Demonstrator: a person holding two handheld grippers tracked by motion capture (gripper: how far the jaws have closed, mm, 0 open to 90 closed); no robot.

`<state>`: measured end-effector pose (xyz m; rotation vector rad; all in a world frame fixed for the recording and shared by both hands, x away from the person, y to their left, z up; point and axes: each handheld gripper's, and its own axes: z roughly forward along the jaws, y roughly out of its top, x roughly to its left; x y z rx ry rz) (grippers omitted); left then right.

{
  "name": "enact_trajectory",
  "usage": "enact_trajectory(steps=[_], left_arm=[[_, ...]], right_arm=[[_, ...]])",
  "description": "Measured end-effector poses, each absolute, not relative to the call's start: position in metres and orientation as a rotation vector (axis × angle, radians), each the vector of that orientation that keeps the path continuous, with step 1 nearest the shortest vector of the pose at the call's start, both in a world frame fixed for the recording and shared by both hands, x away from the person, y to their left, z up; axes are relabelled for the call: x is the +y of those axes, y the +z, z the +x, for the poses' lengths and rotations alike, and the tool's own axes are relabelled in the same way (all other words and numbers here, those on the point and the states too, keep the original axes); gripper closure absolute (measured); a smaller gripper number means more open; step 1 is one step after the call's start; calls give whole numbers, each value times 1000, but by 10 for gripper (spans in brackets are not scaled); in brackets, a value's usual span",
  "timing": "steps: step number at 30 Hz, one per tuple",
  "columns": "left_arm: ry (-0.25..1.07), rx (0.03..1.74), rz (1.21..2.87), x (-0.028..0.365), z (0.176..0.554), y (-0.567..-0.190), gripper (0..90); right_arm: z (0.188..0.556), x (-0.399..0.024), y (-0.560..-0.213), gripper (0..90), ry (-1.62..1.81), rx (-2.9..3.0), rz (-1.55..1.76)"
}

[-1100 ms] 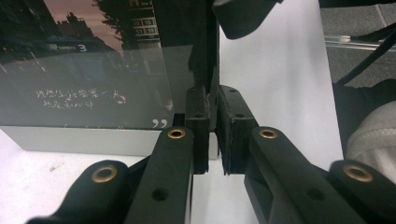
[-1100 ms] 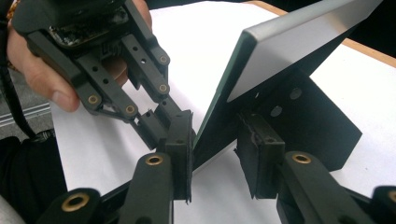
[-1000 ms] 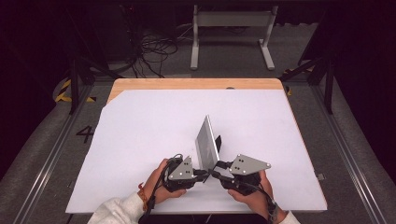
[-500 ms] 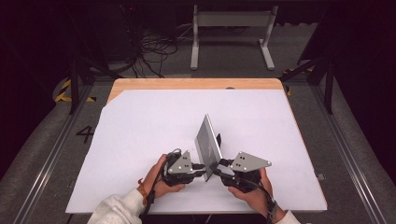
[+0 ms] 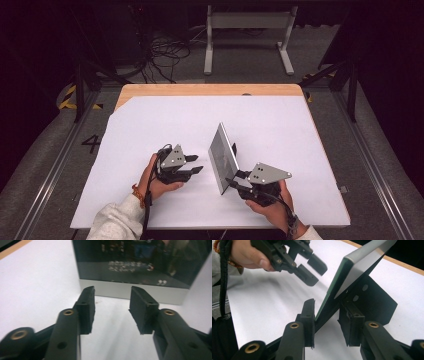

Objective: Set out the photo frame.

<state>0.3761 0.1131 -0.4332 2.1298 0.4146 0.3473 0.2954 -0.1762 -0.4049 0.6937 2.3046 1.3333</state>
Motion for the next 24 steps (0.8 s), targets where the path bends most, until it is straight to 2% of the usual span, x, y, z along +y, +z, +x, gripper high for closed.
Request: enact_trajectory(steps=[5,6,7,16,24], left_arm=[[367,445,2124,110,384,-436,472],[370,453,2129,109,387,-437,433],[375,456,2129,108,388,-438,426],[383,469,2114,107,393,-438,367],[360,471,2116,110,390,-436,337]], right_arm=[[294,-177,-406,670,1335,2297,704],[293,-175,-407,596,1318,2282,730],[293,-174,-408,561,1302,2277,751],[296,-159,-421,449,1310,2268,860],[301,-149,-430,462,1299,2248,897]])
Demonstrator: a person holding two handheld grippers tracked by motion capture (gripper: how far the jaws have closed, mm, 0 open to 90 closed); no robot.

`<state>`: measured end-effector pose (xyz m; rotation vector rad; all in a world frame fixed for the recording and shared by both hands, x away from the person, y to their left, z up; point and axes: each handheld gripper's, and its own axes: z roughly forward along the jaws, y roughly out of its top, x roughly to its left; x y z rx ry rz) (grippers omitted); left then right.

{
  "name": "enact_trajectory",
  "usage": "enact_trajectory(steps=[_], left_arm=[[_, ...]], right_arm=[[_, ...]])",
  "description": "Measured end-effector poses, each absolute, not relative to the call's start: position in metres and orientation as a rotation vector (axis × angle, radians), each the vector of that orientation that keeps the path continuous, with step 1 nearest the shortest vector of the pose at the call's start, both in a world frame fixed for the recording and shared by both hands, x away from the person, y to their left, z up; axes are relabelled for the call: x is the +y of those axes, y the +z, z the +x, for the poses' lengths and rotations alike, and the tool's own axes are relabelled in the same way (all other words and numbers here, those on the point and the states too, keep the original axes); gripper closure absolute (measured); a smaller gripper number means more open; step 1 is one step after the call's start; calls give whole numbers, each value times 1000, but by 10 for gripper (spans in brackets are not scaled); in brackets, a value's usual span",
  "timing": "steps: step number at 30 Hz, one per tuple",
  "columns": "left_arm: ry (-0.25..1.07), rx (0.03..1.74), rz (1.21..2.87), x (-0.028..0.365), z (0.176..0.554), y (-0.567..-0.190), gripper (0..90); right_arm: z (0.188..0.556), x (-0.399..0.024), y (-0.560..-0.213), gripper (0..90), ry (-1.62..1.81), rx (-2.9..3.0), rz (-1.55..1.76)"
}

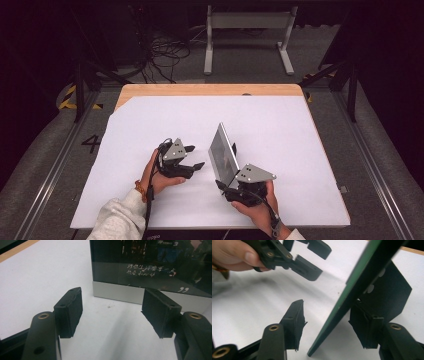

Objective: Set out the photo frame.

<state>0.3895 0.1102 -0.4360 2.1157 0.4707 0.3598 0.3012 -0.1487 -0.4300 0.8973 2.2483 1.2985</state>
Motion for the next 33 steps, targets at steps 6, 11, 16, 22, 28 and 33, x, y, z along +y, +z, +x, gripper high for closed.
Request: enact_trajectory(steps=[6,11,16,22,28,33], left_arm=[[349,477,2115,112,390,-436,322],[365,475,2152,109,391,-438,320],[343,467,2163,105,393,-440,315],[326,434,2206,94,394,-443,278],[255,484,2186,84,402,-443,171],[211,461,2155,80,408,-442,144]], right_arm=[[303,-154,-430,606,1311,2245,889],[303,-157,-429,612,1299,2279,841],[304,-161,-429,620,1301,2296,824],[306,-171,-426,643,1291,2342,769],[305,-183,-424,674,1279,2375,752],[303,-190,-423,700,1260,2375,744]])
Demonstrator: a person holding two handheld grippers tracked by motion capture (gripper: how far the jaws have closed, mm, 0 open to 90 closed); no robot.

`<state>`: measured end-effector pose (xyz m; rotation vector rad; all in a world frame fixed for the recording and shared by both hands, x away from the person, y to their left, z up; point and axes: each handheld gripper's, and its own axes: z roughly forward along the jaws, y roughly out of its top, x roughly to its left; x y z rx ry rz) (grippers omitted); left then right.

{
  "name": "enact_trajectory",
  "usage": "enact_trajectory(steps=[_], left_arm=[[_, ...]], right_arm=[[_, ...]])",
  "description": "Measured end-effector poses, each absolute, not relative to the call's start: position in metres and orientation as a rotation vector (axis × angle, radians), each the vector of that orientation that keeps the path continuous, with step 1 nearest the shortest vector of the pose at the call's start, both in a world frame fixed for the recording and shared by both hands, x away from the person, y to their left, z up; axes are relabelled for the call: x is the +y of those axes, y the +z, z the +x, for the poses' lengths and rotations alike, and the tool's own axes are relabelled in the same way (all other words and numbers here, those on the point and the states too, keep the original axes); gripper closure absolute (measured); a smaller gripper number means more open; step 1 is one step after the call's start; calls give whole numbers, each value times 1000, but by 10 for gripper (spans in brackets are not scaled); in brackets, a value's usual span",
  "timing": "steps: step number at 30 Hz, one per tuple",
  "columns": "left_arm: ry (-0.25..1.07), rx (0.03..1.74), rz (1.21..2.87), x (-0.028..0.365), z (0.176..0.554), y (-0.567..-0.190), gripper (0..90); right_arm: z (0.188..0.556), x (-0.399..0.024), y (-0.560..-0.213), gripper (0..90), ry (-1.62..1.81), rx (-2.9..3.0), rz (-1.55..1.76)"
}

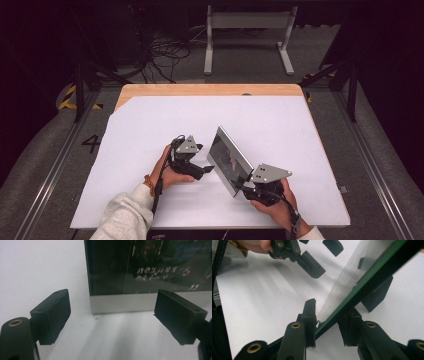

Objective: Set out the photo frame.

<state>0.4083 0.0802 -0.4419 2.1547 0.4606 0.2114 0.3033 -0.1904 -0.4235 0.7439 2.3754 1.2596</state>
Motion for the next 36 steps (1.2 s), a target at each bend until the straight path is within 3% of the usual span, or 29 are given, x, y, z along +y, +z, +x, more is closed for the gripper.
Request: enact_trajectory(steps=[14,36], left_arm=[[130,397,2167,64,426,-449,149],[91,347,2223,65,412,-443,198]], right_arm=[[303,-192,-425,714,1272,2379,741],[307,-204,-426,783,1268,2351,767]])
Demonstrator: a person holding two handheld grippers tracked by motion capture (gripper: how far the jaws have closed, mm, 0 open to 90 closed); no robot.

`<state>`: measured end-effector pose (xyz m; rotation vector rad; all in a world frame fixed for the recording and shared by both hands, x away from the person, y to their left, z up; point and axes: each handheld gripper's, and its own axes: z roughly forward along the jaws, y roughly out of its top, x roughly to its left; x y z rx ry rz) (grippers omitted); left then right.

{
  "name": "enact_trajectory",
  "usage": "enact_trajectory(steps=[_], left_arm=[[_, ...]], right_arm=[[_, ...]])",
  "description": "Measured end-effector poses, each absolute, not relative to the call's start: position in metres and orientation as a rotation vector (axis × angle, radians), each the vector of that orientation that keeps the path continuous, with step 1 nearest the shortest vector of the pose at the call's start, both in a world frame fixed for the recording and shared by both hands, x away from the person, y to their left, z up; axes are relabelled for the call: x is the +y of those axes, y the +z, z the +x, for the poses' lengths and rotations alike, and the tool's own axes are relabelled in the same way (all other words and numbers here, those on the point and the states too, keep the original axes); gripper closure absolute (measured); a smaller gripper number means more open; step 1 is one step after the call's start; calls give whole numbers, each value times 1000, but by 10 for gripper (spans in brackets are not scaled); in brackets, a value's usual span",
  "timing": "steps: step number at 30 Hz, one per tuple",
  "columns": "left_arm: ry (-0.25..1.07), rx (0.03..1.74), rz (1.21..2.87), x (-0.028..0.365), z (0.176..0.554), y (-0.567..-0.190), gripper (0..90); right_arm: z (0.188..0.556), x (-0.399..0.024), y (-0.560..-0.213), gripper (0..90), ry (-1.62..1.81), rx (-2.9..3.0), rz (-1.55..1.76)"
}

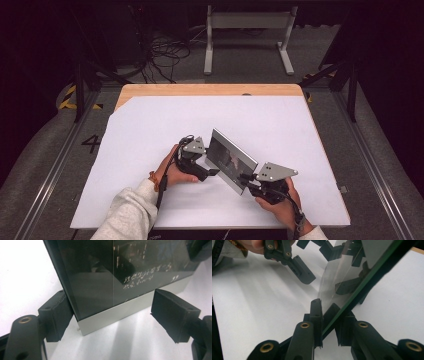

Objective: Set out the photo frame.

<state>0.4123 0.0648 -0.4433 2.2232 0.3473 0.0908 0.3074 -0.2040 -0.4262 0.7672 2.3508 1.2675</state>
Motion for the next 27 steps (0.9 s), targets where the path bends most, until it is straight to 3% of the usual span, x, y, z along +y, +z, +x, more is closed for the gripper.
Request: enact_trajectory(steps=[6,9,17,24,27], left_arm=[[90,335,2221,69,409,-444,202],[101,339,2210,71,408,-444,215],[152,368,2115,72,409,-439,224],[154,373,2111,70,410,-438,312],[129,418,2076,75,413,-440,430]], right_arm=[[308,-205,-427,773,1275,2346,765],[307,-205,-429,685,1236,2333,769],[296,-219,-418,760,1312,2256,769],[293,-219,-418,789,1326,2244,780],[295,-220,-419,794,1338,2249,784]])
